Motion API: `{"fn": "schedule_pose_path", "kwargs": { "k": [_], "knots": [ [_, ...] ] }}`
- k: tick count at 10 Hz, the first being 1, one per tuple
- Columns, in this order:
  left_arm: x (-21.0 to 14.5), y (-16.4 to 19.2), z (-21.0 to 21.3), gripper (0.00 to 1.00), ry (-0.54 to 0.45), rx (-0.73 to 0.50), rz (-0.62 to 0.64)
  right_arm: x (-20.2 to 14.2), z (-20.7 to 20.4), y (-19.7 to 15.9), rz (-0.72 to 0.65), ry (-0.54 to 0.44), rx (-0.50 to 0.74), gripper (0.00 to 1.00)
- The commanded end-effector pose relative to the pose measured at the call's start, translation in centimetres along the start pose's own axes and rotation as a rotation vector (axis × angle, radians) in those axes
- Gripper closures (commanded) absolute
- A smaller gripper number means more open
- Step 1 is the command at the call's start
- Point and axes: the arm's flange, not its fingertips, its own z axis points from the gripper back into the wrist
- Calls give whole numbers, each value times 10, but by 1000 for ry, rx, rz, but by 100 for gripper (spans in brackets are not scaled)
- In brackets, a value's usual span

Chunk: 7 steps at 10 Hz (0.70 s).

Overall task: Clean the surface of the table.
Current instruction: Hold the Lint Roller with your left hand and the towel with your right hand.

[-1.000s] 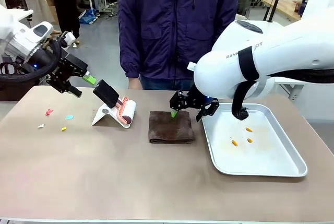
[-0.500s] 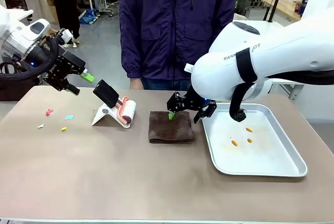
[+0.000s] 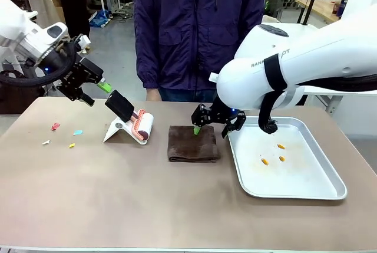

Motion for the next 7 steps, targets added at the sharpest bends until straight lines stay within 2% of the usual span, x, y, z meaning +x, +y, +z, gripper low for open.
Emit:
{"fn": "schedule_pose_path", "kwargs": {
  "k": [1,4,7],
  "knots": [
    [19,-1,-8,0,50,8,33,21,-7,17,2,9,-55,0],
    [32,1,-35,0,18,58,75,45,-27,26,-23,62,-109,0],
    [37,2,-48,0,43,80,92,60,-46,34,-40,105,-162,0]
  ]
}}
